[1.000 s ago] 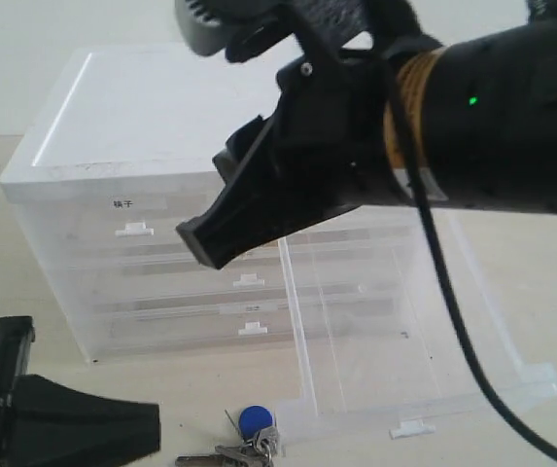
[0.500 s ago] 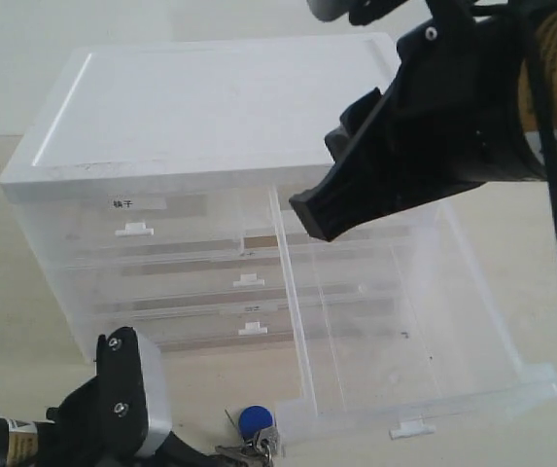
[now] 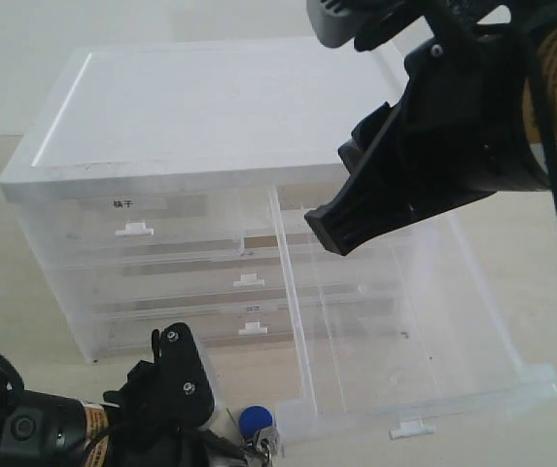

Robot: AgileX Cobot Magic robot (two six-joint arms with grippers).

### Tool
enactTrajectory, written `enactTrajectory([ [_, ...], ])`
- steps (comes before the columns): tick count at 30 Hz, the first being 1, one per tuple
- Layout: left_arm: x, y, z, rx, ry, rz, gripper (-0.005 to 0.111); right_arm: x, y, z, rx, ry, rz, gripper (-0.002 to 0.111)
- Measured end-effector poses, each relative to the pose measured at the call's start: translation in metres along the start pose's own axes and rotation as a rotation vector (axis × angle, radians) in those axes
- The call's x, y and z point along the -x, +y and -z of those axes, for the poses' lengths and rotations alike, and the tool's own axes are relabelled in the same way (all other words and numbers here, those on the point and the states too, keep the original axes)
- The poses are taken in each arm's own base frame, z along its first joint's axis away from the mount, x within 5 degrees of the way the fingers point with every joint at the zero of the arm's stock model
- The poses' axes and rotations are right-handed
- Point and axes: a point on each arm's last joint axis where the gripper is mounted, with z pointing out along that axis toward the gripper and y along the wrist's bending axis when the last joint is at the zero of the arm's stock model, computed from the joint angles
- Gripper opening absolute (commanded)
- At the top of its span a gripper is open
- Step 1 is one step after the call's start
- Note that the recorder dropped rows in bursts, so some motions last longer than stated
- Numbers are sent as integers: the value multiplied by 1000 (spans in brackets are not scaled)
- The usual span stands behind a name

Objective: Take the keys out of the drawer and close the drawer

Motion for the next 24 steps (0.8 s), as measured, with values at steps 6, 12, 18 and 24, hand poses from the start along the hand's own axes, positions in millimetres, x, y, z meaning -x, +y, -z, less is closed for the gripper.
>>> enactTrajectory([
  [6, 0, 6, -1, 61, 40, 18, 5, 0, 0, 0, 0, 0, 0, 32],
  [12, 1, 10, -1, 98, 38, 22, 5, 0, 0, 0, -1, 2, 0, 32],
  [18, 2, 17, 0, 184, 29, 41, 5, 0, 0, 0, -1, 2, -2, 32],
  [24, 3, 19, 1, 205, 18, 45, 5, 0, 0, 0, 3, -3, -2, 32],
])
